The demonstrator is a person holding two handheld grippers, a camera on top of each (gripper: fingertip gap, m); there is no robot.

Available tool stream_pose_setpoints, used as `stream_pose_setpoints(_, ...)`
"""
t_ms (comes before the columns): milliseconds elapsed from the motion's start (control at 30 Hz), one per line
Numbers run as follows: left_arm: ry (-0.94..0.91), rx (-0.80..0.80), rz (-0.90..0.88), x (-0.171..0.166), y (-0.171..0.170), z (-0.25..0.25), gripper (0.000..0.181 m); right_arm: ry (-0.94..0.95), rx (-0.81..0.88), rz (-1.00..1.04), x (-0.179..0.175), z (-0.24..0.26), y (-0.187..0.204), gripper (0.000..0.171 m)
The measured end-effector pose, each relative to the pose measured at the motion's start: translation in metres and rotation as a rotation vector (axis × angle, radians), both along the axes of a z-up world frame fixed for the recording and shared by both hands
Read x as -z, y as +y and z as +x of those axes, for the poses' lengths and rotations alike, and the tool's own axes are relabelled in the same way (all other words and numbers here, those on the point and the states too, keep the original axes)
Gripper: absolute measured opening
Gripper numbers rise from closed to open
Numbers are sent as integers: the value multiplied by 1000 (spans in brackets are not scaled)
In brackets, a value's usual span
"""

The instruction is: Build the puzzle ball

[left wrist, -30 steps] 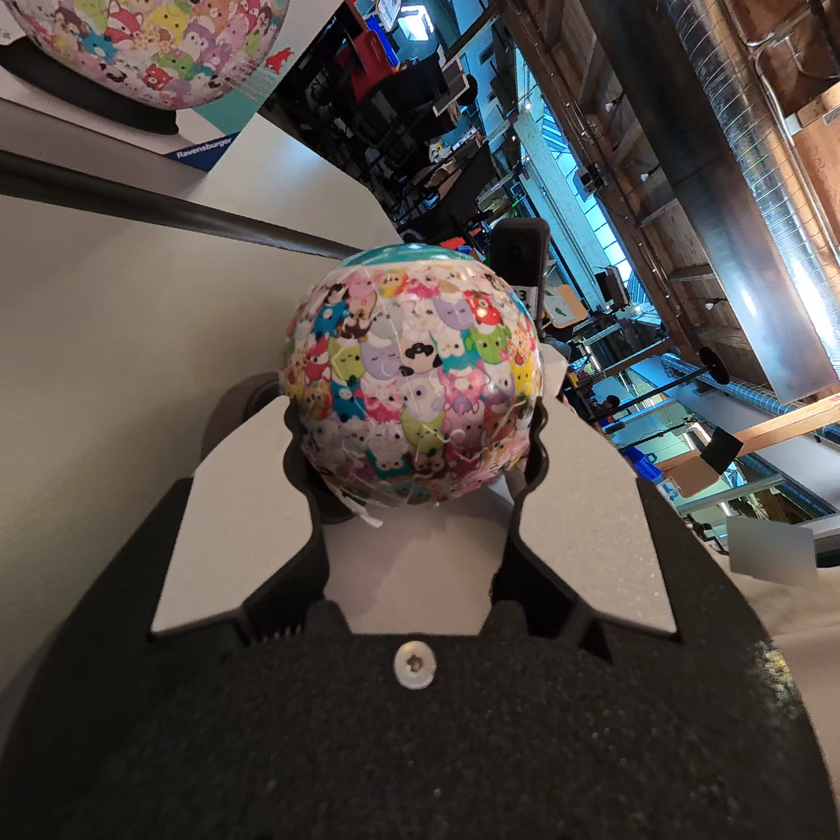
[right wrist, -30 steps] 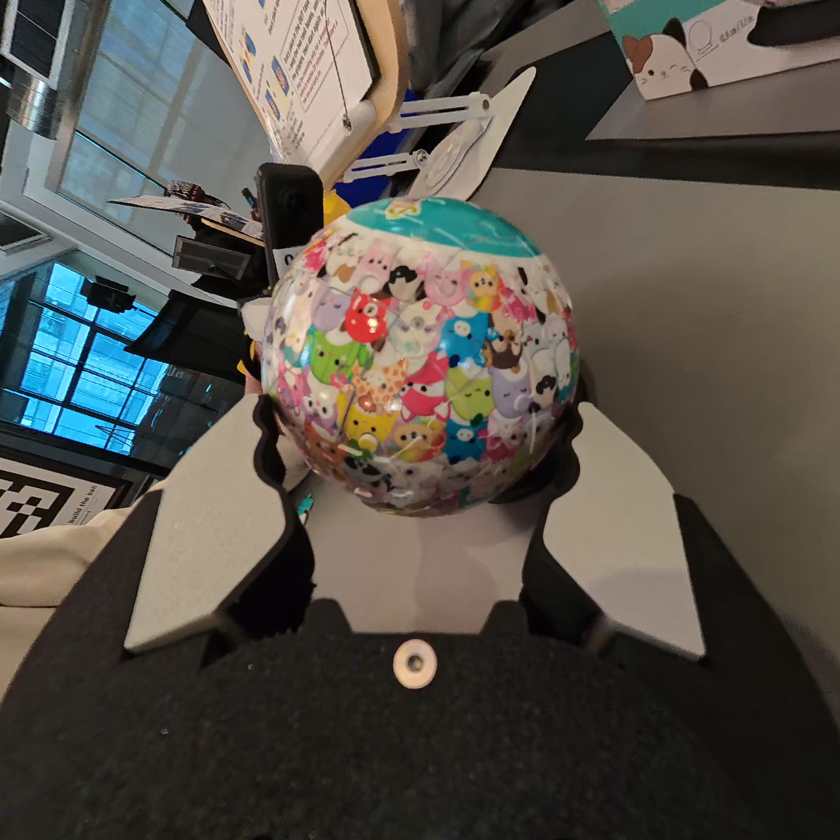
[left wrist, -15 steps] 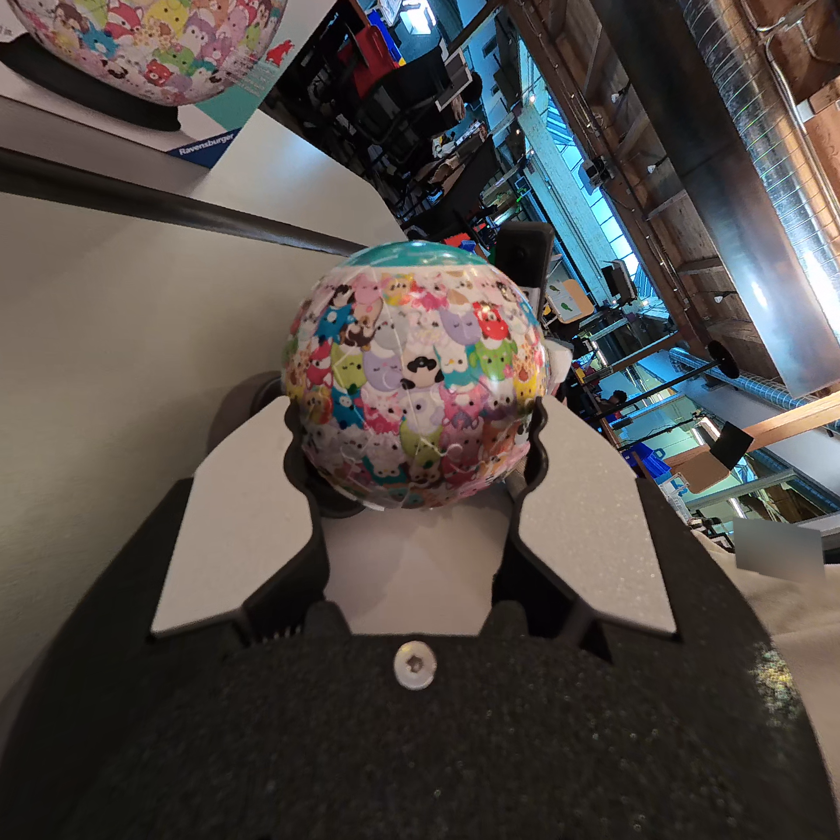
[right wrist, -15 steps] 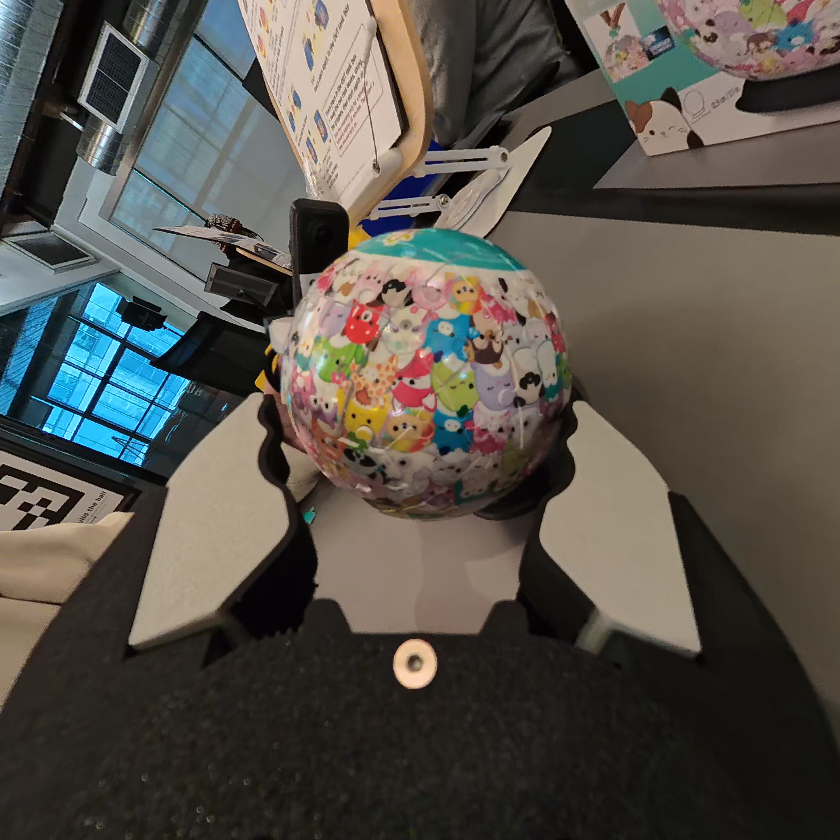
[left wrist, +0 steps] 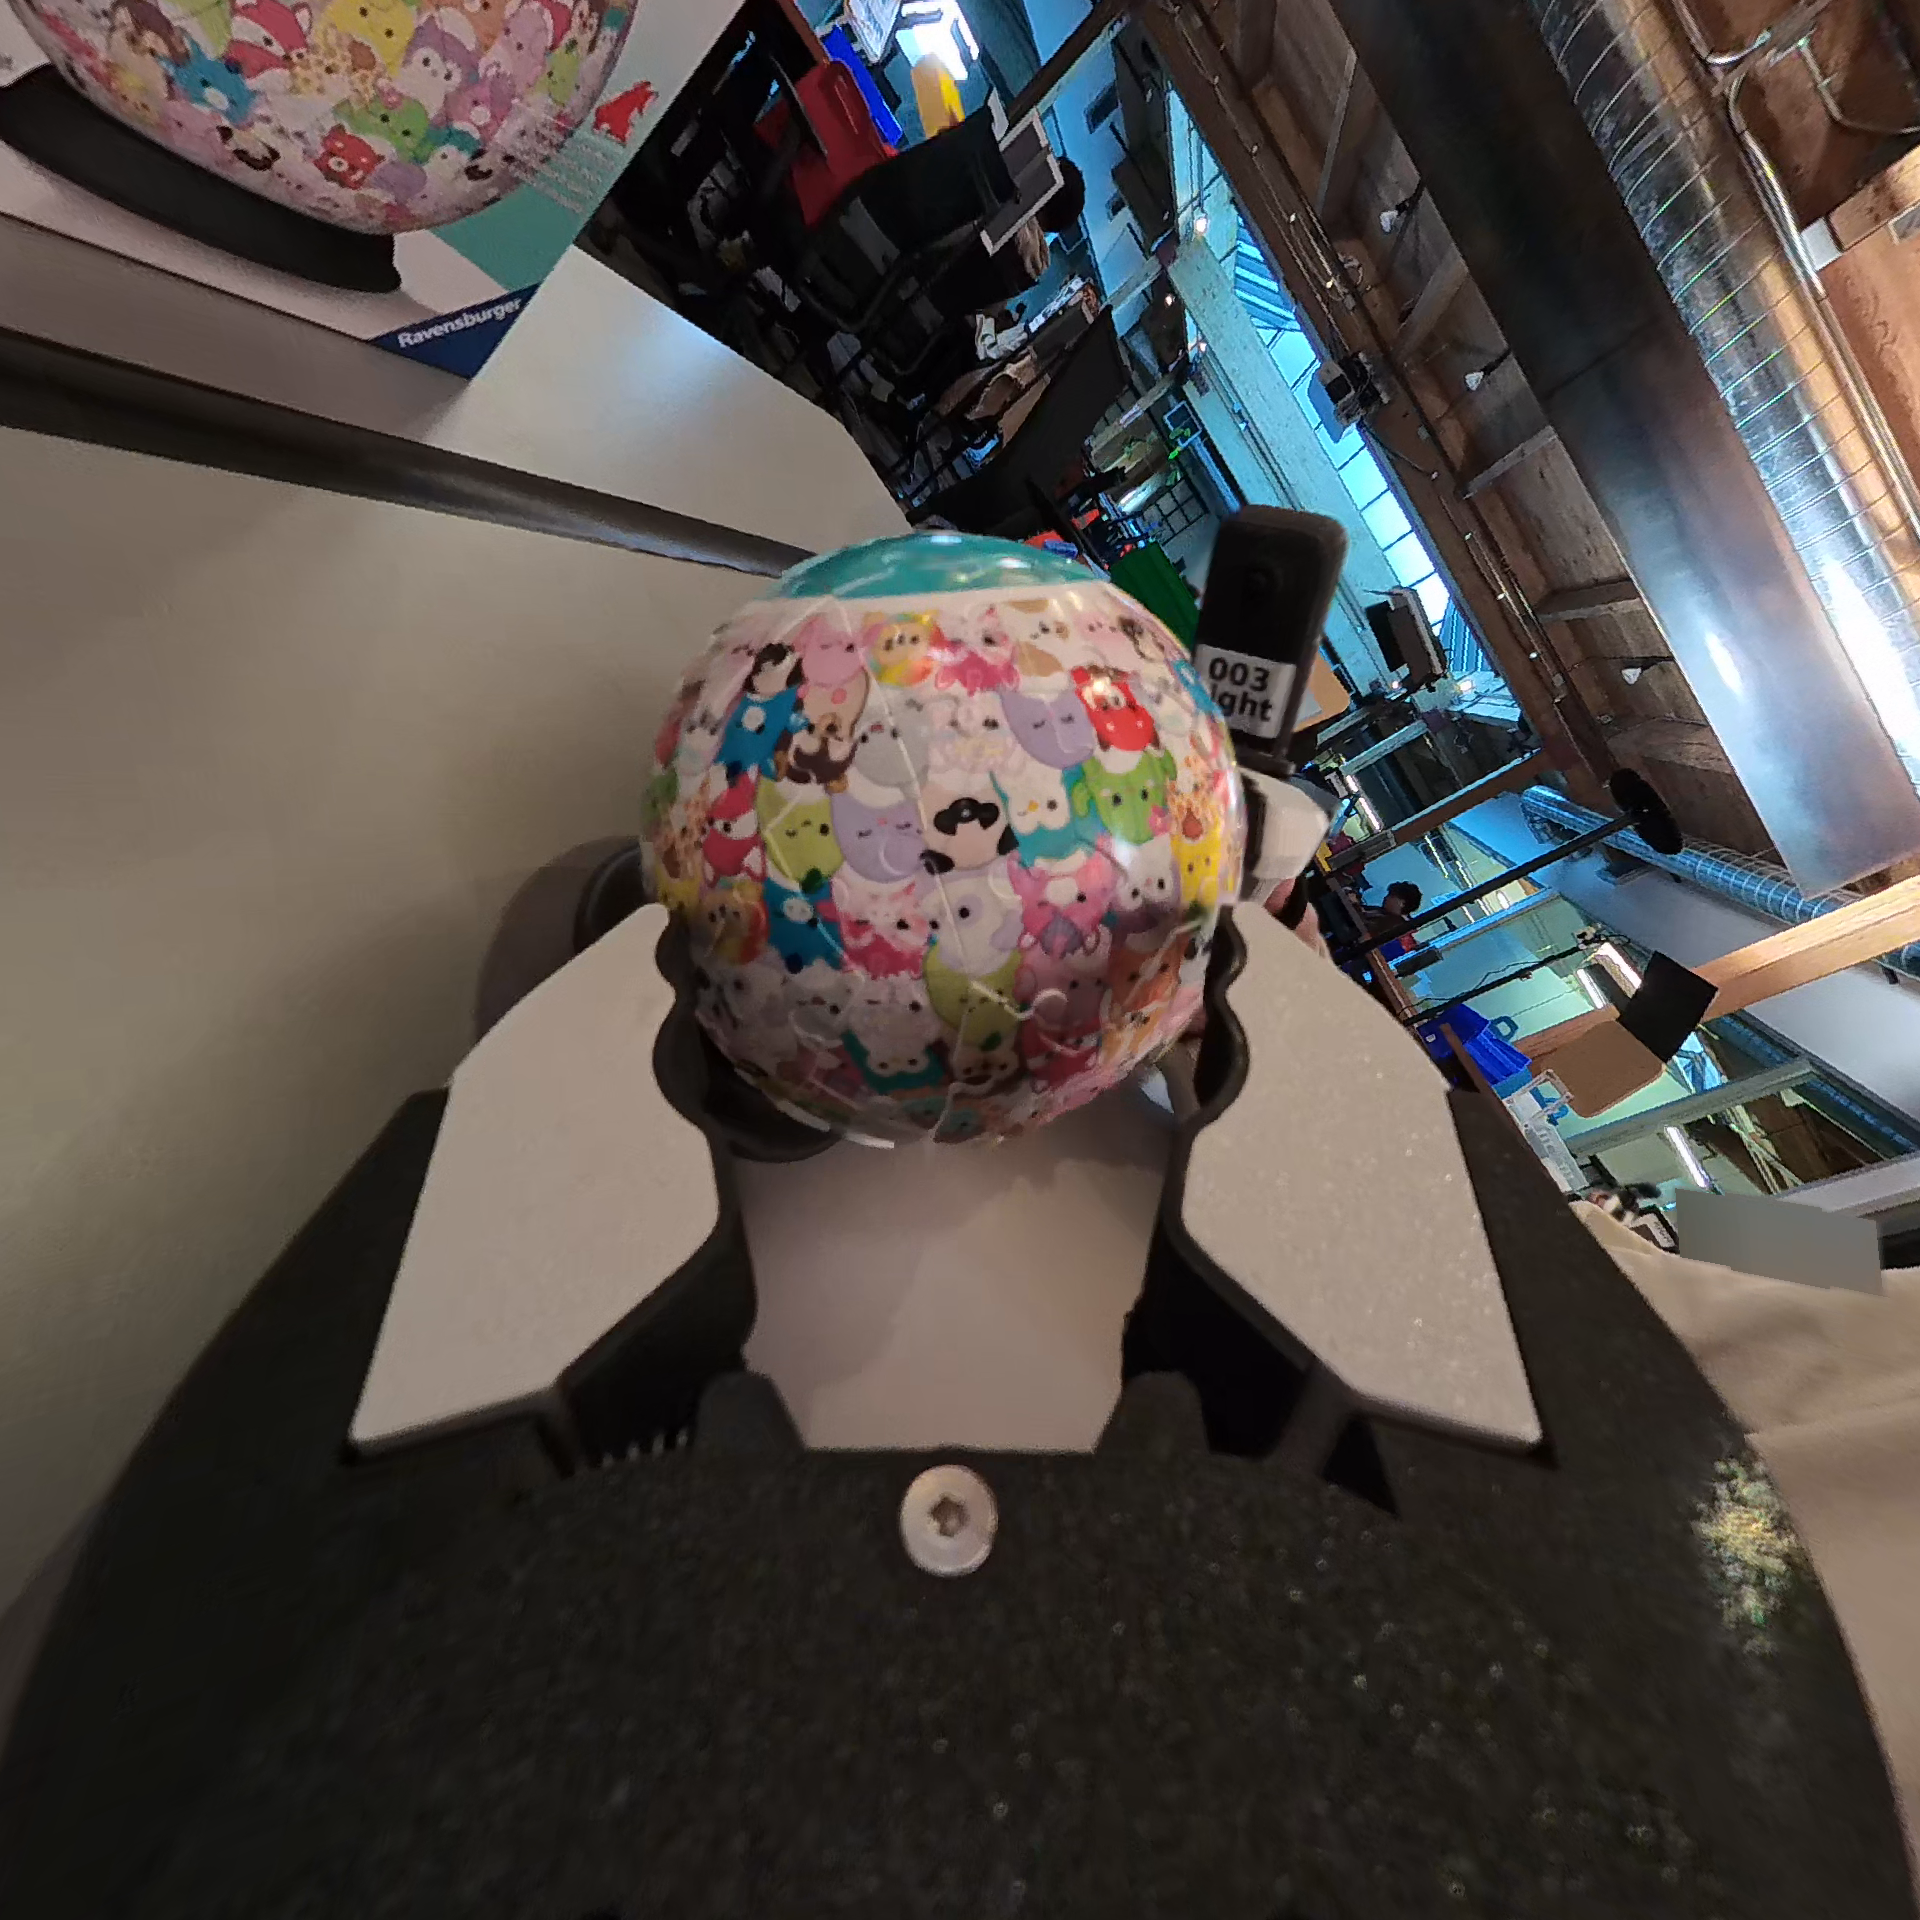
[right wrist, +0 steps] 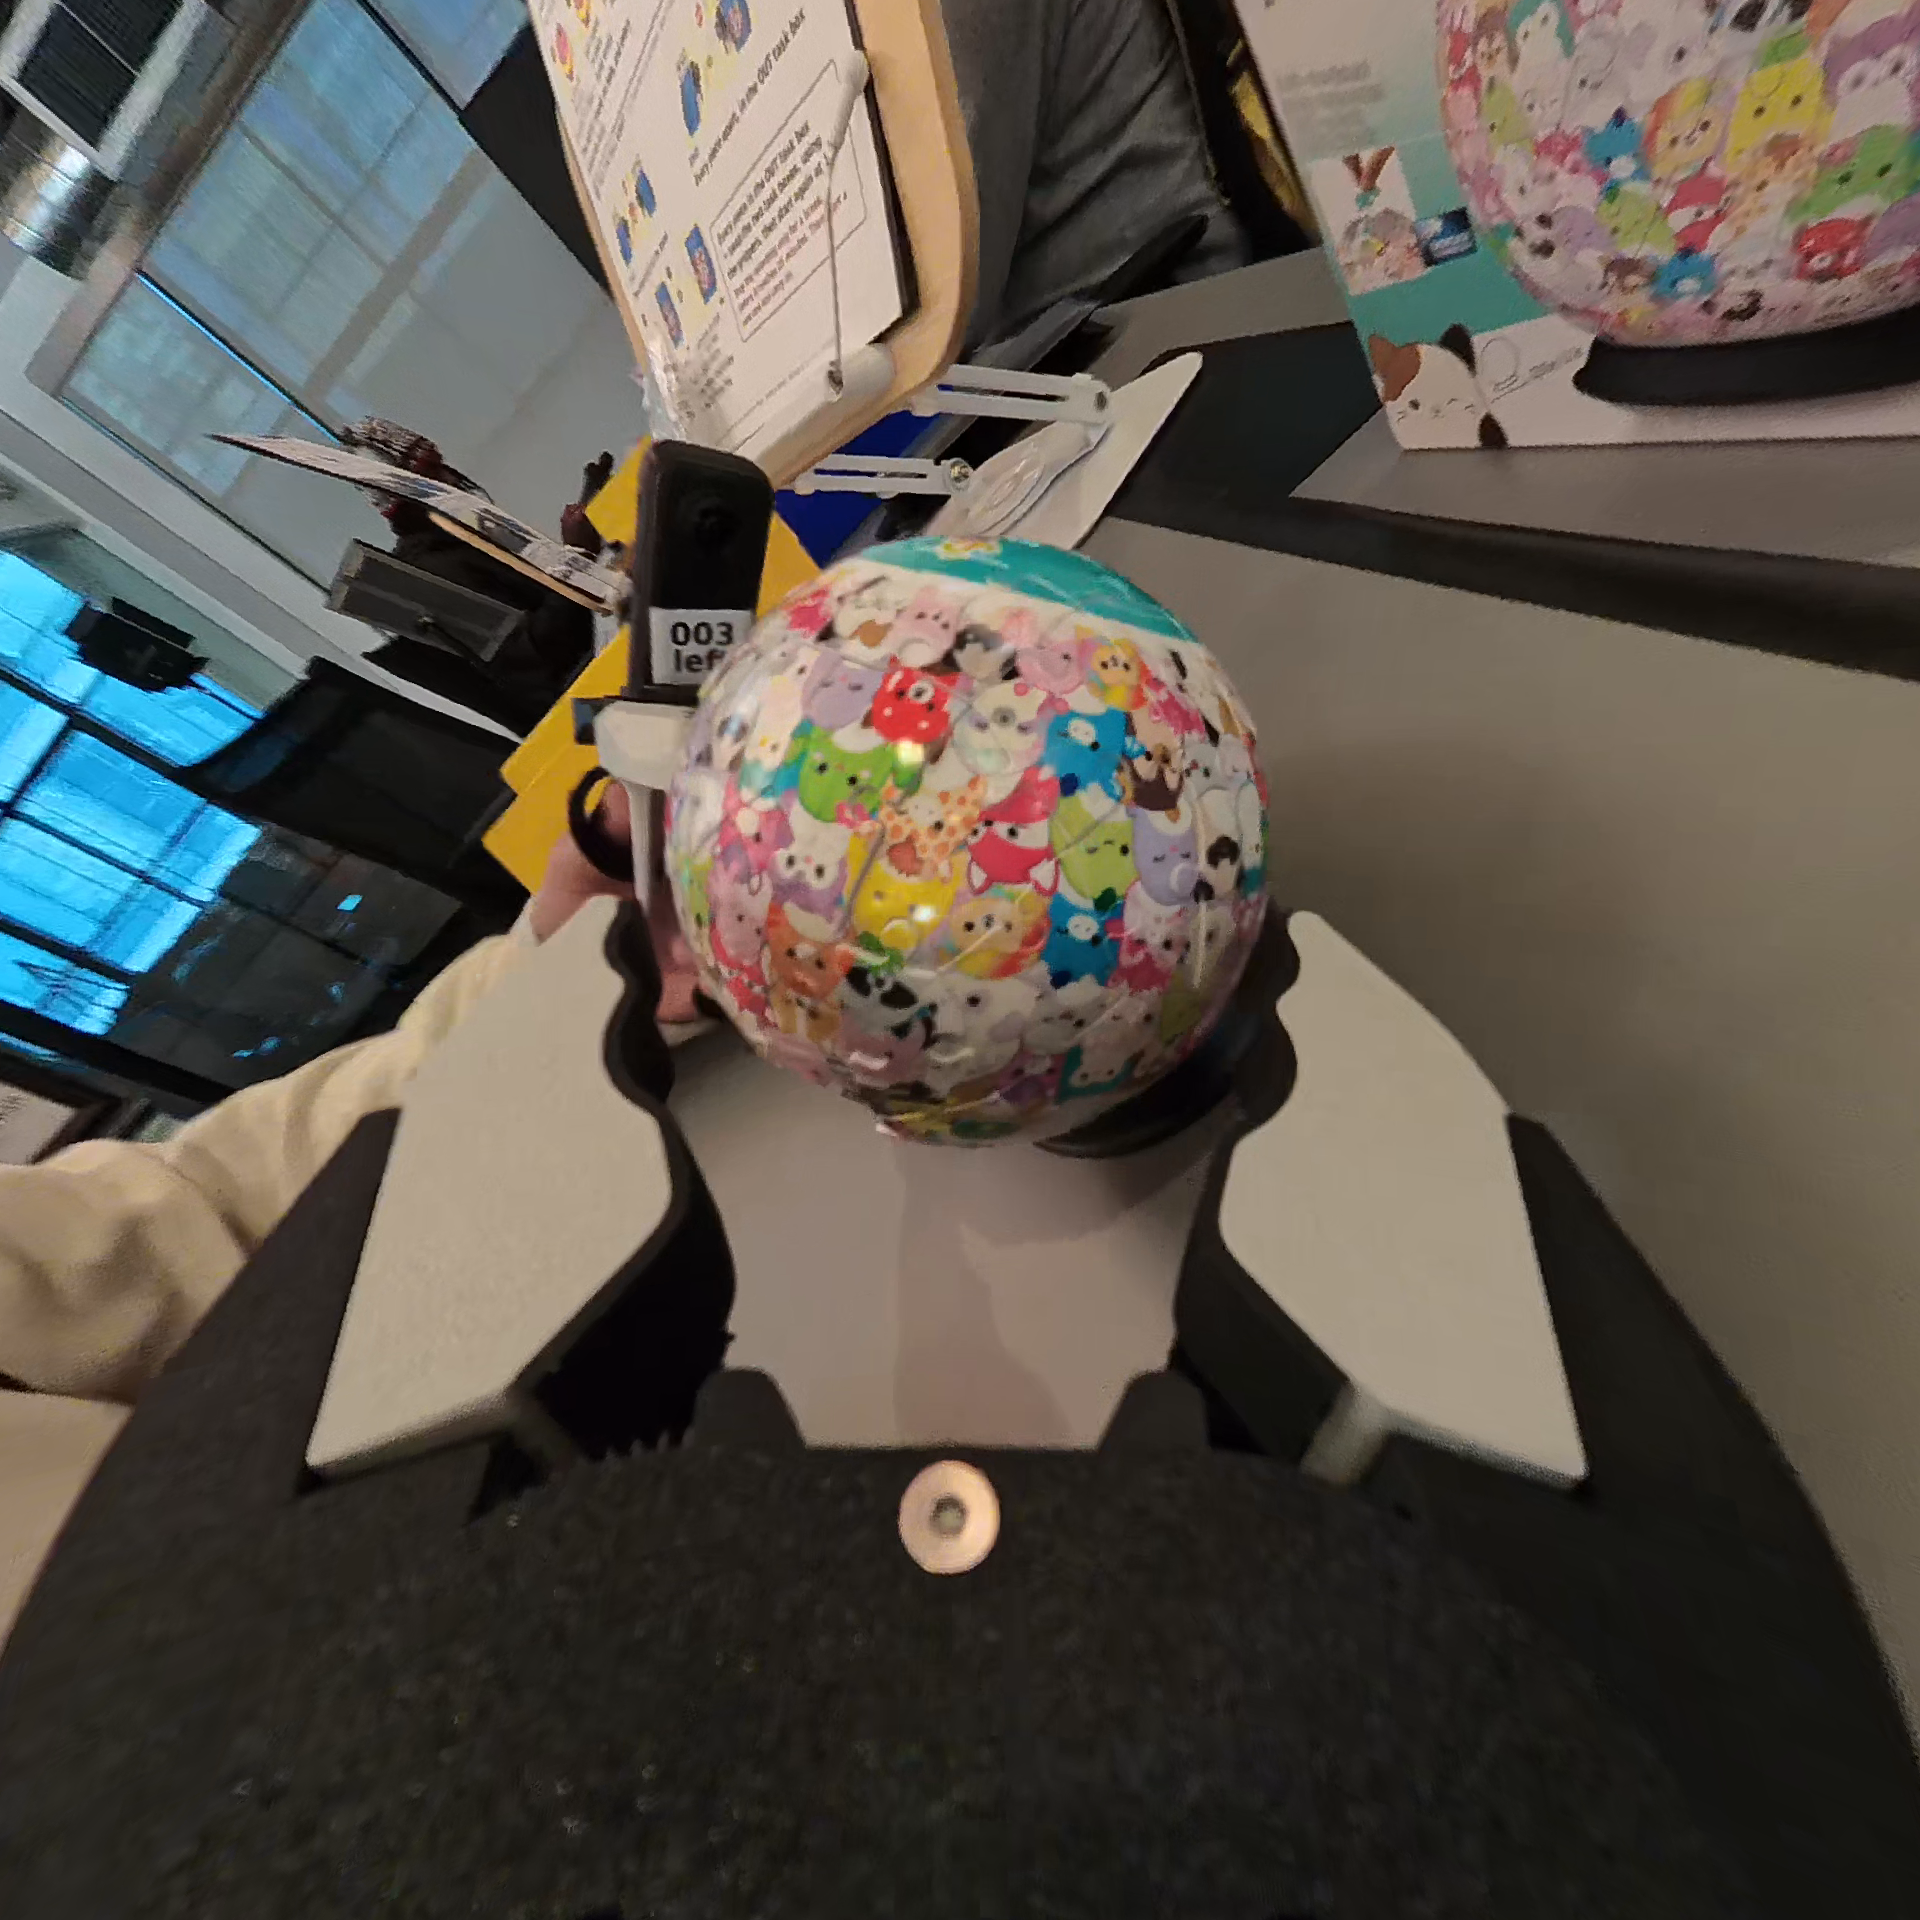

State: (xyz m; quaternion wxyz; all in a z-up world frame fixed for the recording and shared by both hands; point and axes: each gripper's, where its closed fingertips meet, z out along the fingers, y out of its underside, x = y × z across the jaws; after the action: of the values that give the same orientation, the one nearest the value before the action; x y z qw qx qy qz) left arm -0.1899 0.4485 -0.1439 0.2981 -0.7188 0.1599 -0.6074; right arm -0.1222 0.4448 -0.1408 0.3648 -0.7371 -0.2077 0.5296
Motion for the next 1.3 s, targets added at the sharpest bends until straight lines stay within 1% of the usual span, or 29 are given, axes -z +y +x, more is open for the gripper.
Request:
stream_pose_setpoints(100,6,5,12,-1,-2,-2,91,-105,26,83,-1,9,-9,107)
stream_pose_setpoints(167,10,9,25,-3,-3,-5,90,-209,47,206,-4,14,-20,104)
stream_pose_setpoints(233,7,15,37,-7,-4,-8,89,-386,36,370,-1,13,-37,101)
stream_pose_setpoints(267,5,18,43,-8,-4,-9,89,-498,19,483,2,10,-46,100)
stream_pose_setpoints(300,5,20,48,-10,-3,-11,89,-599,-33,582,7,2,-58,97)
stream_pose_setpoints(333,8,23,53,-11,-3,-13,89,-685,-83,649,13,-6,-71,88)
stream_pose_setpoints(367,13,28,60,-11,-3,-14,89,-744,-106,688,19,-15,-82,83)
stream_pose_setpoints(400,19,32,67,-11,-4,-16,89,-775,-120,705,25,-25,-91,83)
stream_pose_setpoints(467,21,46,79,-13,-6,-19,89,-825,-168,700,40,-43,-101,85)
stream_pose_setpoints(533,13,59,92,-18,-10,-25,87,-861,-197,684,48,-57,-99,93)
stream_pose_setpoints(600,8,64,120,-27,-16,-34,87,-866,-210,686,49,-68,-93,94)
stream_pose_setpoints(733,-33,48,185,-57,-35,-62,85,-923,-200,672,60,-75,-75,102)
stream_pose_setpoints(833,-22,36,237,-72,-52,-83,86,-940,-231,620,70,-79,-75,105)
stream_pose_setpoints(933,-4,-8,295,-84,-66,-106,85,-975,-219,621,72,-81,-74,108)
stream_pose_setpoints(1133,-6,-90,346,-88,-83,-139,83,-1040,-208,578,74,-88,-70,112)
stream_pose_setpoints(1300,-30,-130,371,-94,-87,-157,81,-1041,-227,475,80,-87,-71,117)
